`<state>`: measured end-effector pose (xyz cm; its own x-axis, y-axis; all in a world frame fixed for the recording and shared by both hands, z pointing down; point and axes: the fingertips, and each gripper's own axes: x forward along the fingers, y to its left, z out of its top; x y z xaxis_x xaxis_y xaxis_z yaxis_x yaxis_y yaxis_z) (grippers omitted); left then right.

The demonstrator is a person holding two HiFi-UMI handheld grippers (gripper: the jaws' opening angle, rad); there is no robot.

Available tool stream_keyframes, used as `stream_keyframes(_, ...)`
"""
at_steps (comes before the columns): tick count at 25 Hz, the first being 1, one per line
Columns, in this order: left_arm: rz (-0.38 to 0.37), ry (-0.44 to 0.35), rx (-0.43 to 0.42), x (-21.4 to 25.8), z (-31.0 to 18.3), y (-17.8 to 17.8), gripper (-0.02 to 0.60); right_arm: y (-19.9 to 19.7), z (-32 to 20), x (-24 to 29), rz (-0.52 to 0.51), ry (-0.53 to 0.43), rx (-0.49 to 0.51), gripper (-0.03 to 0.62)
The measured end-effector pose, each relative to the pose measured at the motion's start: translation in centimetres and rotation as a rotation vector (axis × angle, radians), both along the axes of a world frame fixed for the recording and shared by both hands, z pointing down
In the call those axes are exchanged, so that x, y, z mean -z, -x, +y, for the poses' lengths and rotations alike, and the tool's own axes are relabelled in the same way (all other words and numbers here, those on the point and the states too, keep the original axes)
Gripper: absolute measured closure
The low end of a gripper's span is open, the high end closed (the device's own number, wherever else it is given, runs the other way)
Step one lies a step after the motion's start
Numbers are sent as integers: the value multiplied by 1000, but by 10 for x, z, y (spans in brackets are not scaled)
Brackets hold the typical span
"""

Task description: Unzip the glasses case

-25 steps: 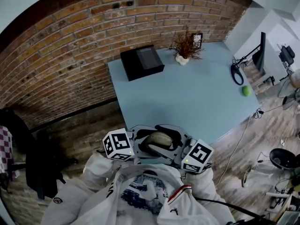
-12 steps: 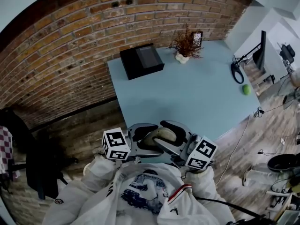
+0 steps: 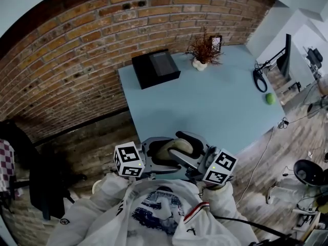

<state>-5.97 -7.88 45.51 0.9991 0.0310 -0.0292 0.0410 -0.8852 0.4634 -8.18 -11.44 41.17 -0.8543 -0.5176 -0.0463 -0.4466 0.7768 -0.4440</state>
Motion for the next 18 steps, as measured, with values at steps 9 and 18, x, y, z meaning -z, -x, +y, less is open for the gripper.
stream_keyframes(9, -40, -17, -4, -6, 2, -1, 211, 2, 1, -1, -4, -1, 9, 319)
stream_keyframes(18, -51, -16, 13, -9, -3, 1, 259, 4, 0, -2, -2, -5, 10, 319)
